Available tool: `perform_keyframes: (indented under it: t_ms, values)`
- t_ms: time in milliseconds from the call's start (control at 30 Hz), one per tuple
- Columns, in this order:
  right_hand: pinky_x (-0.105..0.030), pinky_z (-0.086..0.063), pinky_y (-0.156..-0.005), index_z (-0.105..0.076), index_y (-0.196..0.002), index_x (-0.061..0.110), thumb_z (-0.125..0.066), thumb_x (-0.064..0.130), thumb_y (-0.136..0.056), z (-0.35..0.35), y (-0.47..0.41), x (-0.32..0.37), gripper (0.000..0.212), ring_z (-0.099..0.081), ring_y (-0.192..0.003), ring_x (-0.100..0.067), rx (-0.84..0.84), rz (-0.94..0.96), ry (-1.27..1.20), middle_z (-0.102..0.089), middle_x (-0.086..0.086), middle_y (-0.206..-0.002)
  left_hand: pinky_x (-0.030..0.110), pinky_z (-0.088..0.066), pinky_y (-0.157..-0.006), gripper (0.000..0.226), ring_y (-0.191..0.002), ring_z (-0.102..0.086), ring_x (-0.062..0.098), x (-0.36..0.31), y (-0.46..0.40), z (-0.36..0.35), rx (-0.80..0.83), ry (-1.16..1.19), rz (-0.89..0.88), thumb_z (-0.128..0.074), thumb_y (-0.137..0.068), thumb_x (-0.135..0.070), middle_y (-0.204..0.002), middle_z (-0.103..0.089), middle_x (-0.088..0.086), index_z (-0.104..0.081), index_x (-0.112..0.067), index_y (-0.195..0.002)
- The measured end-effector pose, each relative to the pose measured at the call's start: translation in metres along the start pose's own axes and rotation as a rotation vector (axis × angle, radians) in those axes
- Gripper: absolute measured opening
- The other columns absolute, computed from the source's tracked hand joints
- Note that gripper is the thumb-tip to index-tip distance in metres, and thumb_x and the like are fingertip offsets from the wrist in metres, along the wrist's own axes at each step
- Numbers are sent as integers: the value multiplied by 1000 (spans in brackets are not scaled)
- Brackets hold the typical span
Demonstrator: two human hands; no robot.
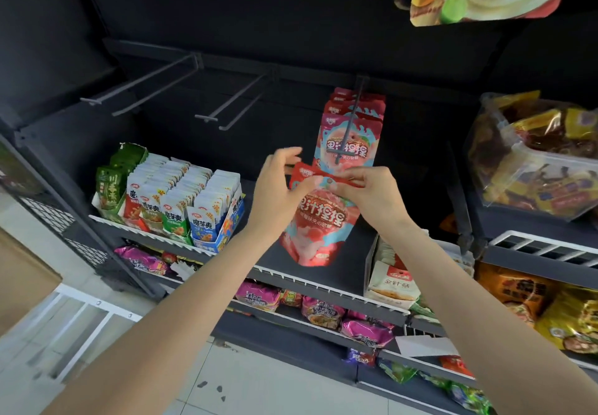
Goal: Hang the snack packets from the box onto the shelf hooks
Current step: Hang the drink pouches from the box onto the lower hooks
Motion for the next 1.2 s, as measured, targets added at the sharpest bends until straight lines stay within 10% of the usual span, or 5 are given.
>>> perform_keyframes:
  t_ms: [467, 700, 900, 1200]
  values:
    - [-41, -56, -84, -67, -105, 9, -59, 18, -93, 10, -14, 4, 17, -66, -95, -16, -181, 60, -40, -68, -3, -101, 23, -55, -72, 14, -81, -65, 7, 6, -29, -21, -21, 157, 157, -68, -85, -21, -82, -63, -9, -58, -13, -92]
    - [-10, -43, -80, -62, -102, 11, -58, 2, -90, 16, -25, 10, 16, -56, -95, -6, -298, 235, 100, -60, 5, -102, 7, -47, -63, 16, -72, -59, -1, 3, -49, -28, -46, 47, 95, -68, -85, -16, -82, -59, -12, -60, -12, -98]
    - [-3, -39, -71, -59, -97, 13, -56, 1, -89, 21, -60, 2, 14, -54, -91, -6, -370, 201, 114, -60, 1, -102, 29, -50, -73, 16, -83, -56, 17, 2, -90, -53, -8, -200, -23, -60, -88, -10, -96, -55, 6, -63, -12, -103]
    - [-34, -46, -95, -58, -116, 6, -58, 2, -88, 22, -81, -1, 28, -47, -115, -24, -426, 208, 311, -53, -12, -124, 27, -49, -70, 20, -87, -59, 20, 6, -108, -65, -14, -235, 10, -63, -88, -20, -99, -53, 3, -61, -16, -107]
Point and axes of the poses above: each hand's wrist, its own y-axis away from the middle knuckle, its own z-axis out of the back of the hand, x = y × z, the point moved 6 cm from there along -y, towards the middle knuckle
